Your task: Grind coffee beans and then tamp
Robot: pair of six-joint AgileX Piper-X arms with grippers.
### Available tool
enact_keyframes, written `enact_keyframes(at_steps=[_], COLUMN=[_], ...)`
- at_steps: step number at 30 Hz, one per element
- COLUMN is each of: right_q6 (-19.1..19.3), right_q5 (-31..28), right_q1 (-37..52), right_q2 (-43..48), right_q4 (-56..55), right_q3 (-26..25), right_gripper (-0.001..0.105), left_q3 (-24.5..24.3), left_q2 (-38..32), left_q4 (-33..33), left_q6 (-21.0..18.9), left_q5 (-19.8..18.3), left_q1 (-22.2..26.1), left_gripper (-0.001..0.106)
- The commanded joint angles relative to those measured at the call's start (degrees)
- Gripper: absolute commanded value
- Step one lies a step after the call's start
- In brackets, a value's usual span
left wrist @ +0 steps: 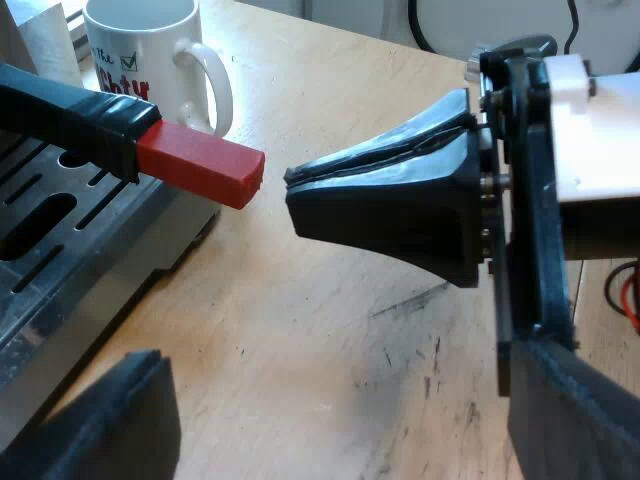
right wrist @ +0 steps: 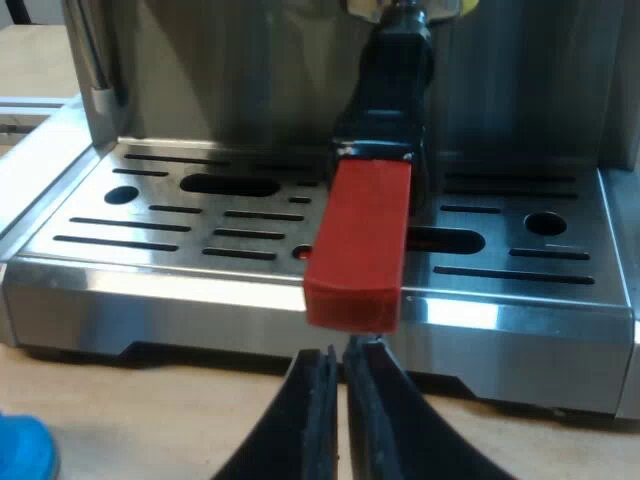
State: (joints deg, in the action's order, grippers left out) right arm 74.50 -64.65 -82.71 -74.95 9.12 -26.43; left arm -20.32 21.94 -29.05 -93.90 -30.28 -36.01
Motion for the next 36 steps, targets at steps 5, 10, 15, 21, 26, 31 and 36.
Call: enact_keyframes(at_steps=[5,10,15,21,26,31,36], right_q6=[0.32,0.32,2.96,6.36,7.84,7.83,7.83], right_q5=[0.75,1.14,0.15,-5.2,-5.14,-4.94,-4.32], right_q1=[4.5,5.88,5.85,5.85,5.85,5.85,5.85], right_q2=[0.1,0.1,0.1,0.1,0.1,0.1,0.1], right_q4=[3.77,5.28,5.43,9.2,9.98,9.98,8.53], right_q3=[-0.12,-0.12,-0.12,-0.12,-0.12,-0.12,-0.12], right_gripper=[0.005,0.005,0.005,0.005,0.005,0.005,0.005], left_q3=[-0.19,-0.19,-0.19,-0.19,-0.19,-0.19,-0.19], left_q2=[0.03,0.03,0.03,0.03,0.03,0.03,0.03], left_q4=[0.64,0.64,0.64,0.64,0.64,0.64,0.64], left_q6=[0.45,0.45,0.45,0.45,0.45,0.45,0.45], left_q5=[-0.32,-0.32,-0.32,-0.32,-0.32,-0.32,-0.32], left_q1=[-0.28,-0.28,-0.28,-0.28,-0.28,-0.28,-0.28], left_gripper=[0.07,0.07,0.07,0.07,0.07,0.07,0.07])
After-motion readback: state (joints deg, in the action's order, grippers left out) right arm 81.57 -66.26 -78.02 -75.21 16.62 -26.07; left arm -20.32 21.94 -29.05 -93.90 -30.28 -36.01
